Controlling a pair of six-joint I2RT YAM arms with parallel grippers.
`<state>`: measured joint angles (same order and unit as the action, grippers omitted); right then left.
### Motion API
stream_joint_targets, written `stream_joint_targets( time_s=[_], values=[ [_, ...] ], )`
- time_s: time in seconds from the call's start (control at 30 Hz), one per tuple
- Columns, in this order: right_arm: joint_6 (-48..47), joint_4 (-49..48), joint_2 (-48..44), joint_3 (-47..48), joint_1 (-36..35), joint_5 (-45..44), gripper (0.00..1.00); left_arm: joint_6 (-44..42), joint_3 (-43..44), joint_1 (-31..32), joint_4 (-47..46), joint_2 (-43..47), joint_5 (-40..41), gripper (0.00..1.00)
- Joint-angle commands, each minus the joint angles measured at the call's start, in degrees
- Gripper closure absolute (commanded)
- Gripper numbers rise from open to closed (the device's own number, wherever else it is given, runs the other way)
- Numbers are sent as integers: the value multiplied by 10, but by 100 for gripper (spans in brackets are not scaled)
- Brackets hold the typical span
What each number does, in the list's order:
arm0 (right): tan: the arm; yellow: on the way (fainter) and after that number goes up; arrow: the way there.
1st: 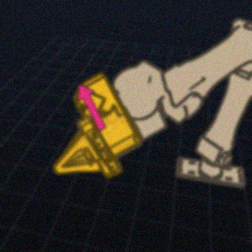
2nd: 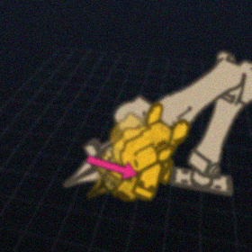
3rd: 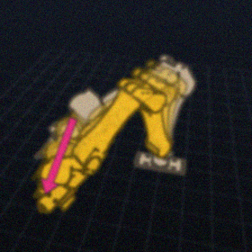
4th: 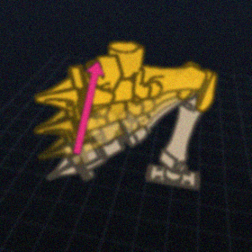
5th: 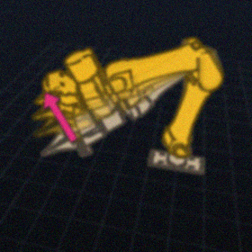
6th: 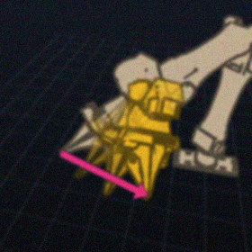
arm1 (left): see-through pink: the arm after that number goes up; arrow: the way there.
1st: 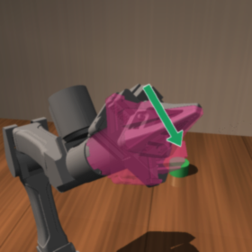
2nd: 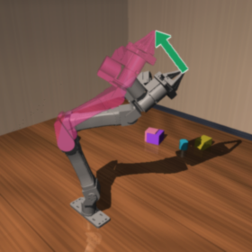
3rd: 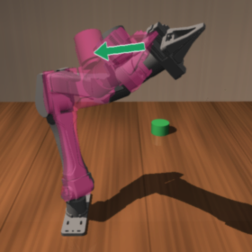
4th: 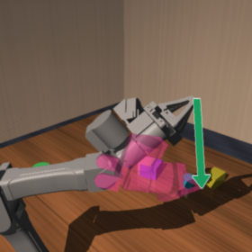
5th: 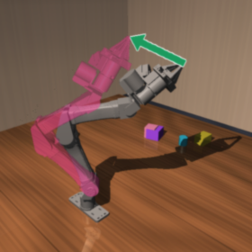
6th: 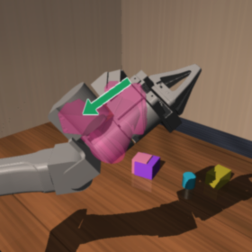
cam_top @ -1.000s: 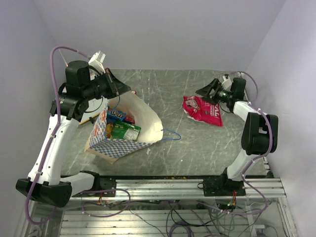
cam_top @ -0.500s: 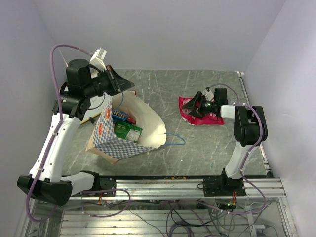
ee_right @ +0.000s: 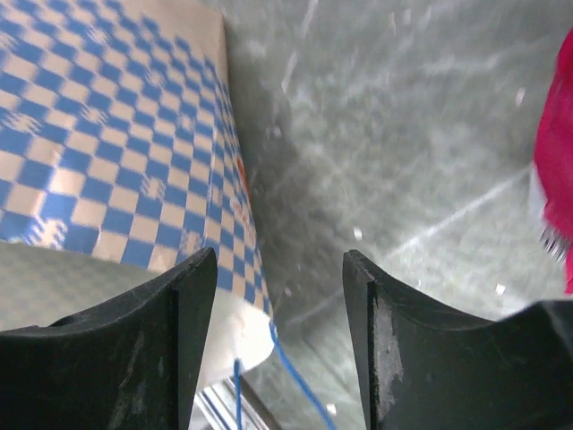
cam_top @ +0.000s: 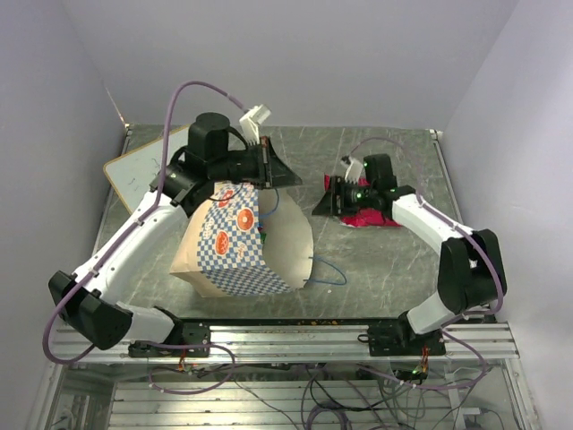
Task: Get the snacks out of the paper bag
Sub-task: Place the snack at the center of the board, then adjust the paper bag at the center of the board.
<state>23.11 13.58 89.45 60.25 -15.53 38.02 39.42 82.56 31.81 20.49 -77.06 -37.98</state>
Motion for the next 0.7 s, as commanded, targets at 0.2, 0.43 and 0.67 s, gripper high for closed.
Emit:
stream_joint_targets(
  time_s=[0.2,0.43,0.67],
  values=[
    [12,-15,-60,-139,-110,11,47,-21,11,110,94,22,78,93],
    [56,-64,-84,-167,-222,5,47,44,-82,132,153,120,135,93],
    [164,-151,-67,-154,-351,-93,44,80,-29,131,267,179,278,93]
  ],
)
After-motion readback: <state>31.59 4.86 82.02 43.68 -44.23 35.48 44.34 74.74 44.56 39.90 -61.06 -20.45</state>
